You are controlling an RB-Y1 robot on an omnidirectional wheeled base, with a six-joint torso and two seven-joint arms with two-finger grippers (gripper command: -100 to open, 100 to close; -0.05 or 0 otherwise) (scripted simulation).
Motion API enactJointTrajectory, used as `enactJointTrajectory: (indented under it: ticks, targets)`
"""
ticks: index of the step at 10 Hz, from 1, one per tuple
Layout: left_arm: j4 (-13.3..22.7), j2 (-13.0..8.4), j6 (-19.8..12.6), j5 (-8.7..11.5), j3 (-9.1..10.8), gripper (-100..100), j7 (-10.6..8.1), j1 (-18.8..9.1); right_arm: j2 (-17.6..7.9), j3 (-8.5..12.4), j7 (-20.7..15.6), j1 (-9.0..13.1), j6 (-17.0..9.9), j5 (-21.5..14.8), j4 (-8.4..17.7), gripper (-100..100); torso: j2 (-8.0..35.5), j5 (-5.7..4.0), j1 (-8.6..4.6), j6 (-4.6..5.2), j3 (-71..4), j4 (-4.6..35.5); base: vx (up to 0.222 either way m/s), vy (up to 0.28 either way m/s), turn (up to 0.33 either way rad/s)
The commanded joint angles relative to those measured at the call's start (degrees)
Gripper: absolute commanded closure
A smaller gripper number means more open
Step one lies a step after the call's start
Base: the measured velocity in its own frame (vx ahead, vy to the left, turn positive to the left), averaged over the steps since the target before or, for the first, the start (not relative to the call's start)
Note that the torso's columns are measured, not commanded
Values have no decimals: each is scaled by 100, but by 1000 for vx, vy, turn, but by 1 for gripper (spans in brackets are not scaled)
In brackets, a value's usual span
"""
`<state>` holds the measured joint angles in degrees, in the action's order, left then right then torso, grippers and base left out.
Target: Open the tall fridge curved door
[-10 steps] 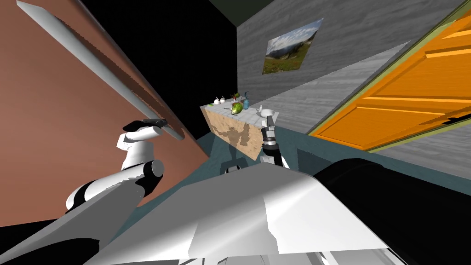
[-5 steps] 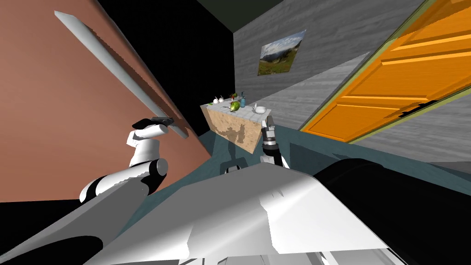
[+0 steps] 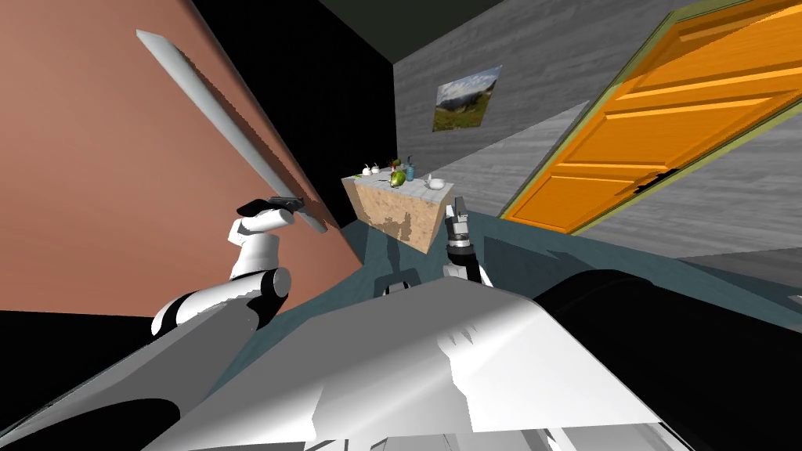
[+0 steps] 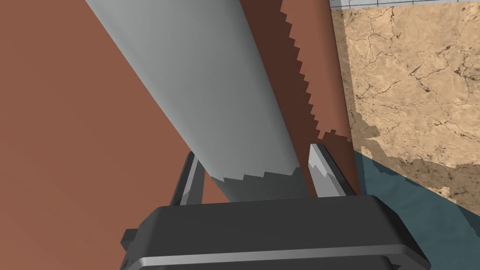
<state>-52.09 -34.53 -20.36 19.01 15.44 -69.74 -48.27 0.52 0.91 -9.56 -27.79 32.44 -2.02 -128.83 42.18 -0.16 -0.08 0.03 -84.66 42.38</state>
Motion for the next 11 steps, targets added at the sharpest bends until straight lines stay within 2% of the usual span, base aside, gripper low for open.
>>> enactJointTrajectory:
  ticks: [1, 2, 3, 4, 5, 10, 11]
  targets:
    - [-111, 112, -13, 94, -147, 100, 40, -19, 0, 0, 0, 0, 0, 0, 0, 0, 8, 8, 13, -2, 7, -5, -202, 148, -72]
    - [-111, 112, -13, 94, -147, 100, 40, -19, -1, 1, 0, 0, 0, 0, 0, 0, 16, 13, 21, 1, 11, -7, -215, 124, -84]
    - [-172, 179, -32, 162, -245, 100, 64, -42, 0, 0, 0, 1, 0, 0, 0, 0, 18, 15, 15, -14, 13, -6, -235, 86, -61]
    - [-172, 179, -32, 162, -245, 100, 64, -42, 0, 0, 0, 1, 0, 0, 0, 0, 22, 14, 1, -6, 16, -8, -242, 135, -50]
    - [-234, 246, -52, 230, -343, 100, 87, -64, 0, 0, 0, 1, 0, 0, 0, 0, 19, 15, 21, -18, 15, -4, -251, 162, -94]
    - [-357, 380, -90, 365, -539, 100, 134, -108, -1, 0, 0, 1, 0, 0, 0, 0, 26, 20, 38, -29, 18, -2, -230, 122, -60]
    - [-418, 446, -109, 433, -637, 100, 158, -130, 0, 0, 0, 1, 0, 0, 1, 0, 25, 21, 41, -41, 19, 3, -254, 125, -69]
